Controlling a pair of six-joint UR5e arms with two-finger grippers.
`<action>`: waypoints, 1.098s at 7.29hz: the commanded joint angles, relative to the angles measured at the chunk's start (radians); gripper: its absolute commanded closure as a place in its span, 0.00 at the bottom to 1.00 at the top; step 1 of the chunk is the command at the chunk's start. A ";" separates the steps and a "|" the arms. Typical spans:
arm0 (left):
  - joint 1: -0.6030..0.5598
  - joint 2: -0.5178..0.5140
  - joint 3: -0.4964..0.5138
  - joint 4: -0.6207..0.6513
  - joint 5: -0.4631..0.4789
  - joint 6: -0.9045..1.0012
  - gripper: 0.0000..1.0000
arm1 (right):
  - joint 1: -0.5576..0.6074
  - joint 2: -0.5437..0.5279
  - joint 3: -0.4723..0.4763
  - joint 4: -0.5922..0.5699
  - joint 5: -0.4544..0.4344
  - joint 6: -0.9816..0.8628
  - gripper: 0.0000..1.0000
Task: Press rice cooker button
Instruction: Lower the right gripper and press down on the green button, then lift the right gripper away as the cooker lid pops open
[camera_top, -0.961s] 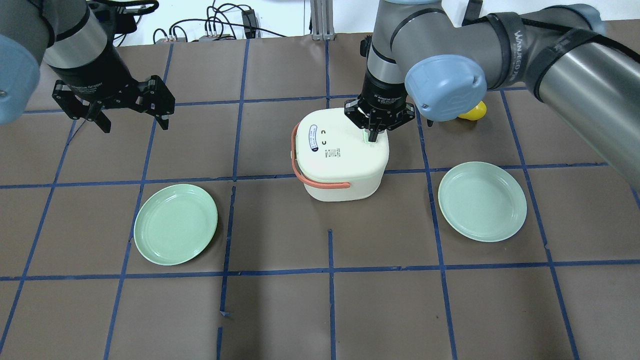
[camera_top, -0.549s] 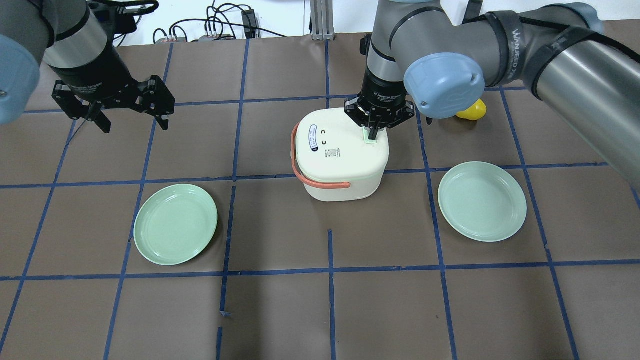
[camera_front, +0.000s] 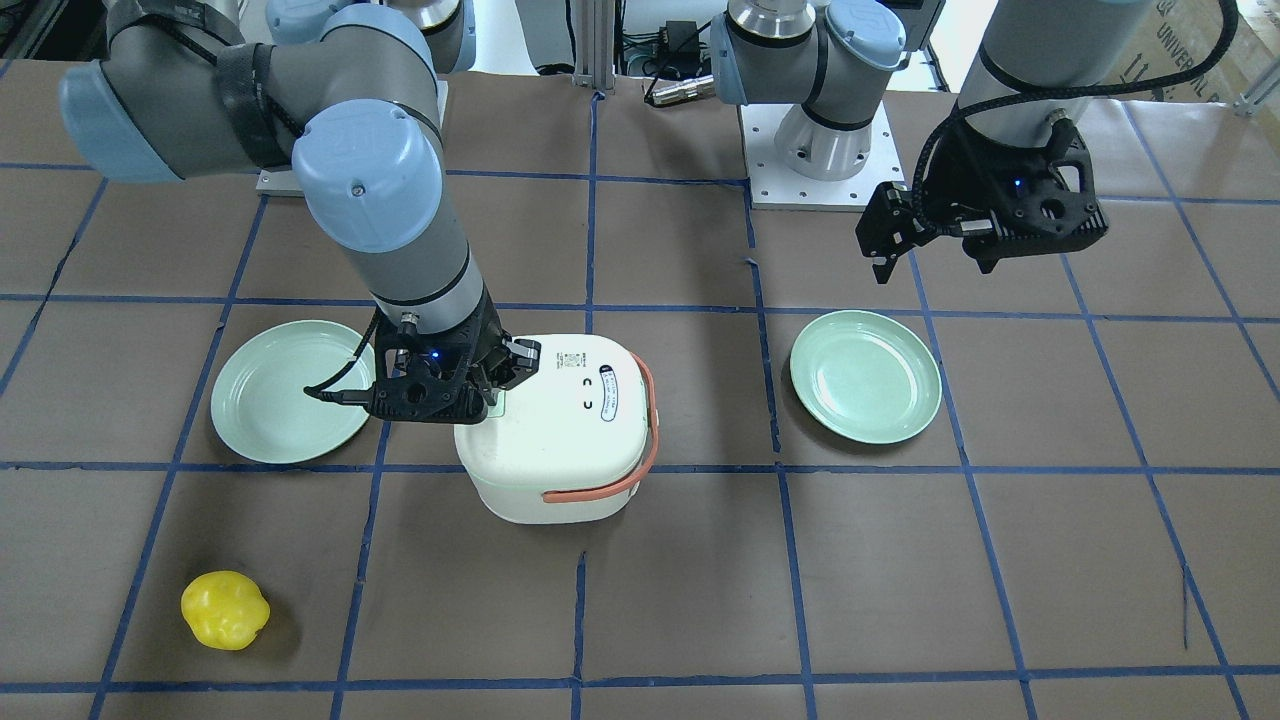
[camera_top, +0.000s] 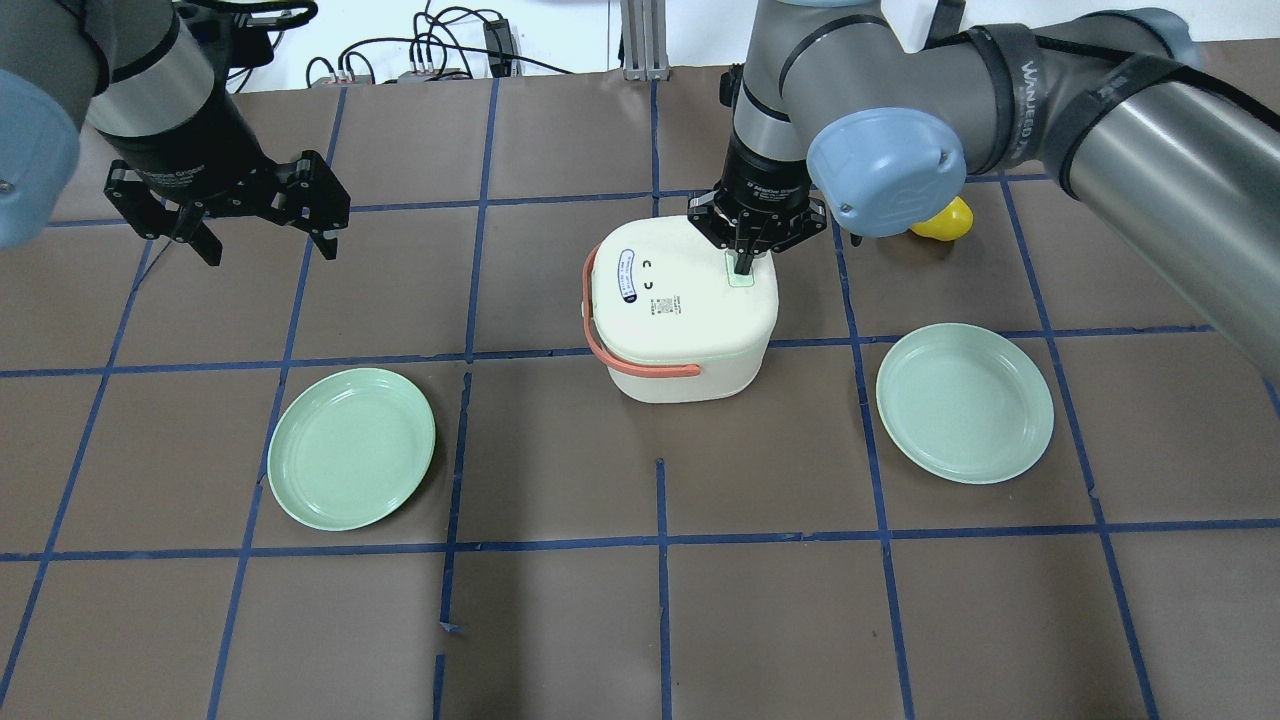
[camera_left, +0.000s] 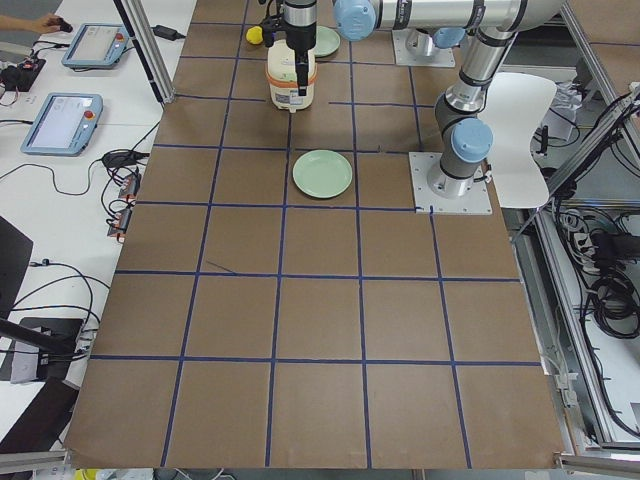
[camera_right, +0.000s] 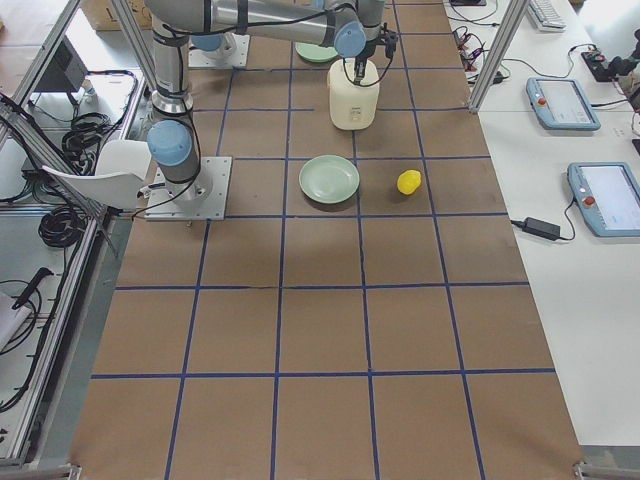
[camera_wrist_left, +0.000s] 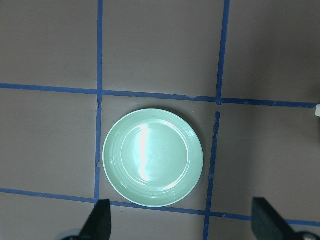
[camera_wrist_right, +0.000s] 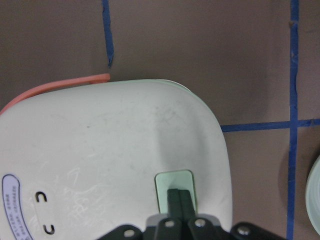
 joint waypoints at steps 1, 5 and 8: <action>0.000 0.000 0.000 -0.002 0.001 0.000 0.00 | 0.000 0.008 0.005 -0.015 -0.004 -0.003 0.90; 0.000 0.000 0.000 0.000 0.001 0.000 0.00 | 0.007 -0.013 -0.029 0.012 -0.008 0.034 0.82; 0.000 0.000 0.000 0.000 0.001 0.000 0.00 | 0.018 -0.049 -0.315 0.298 -0.010 0.094 0.39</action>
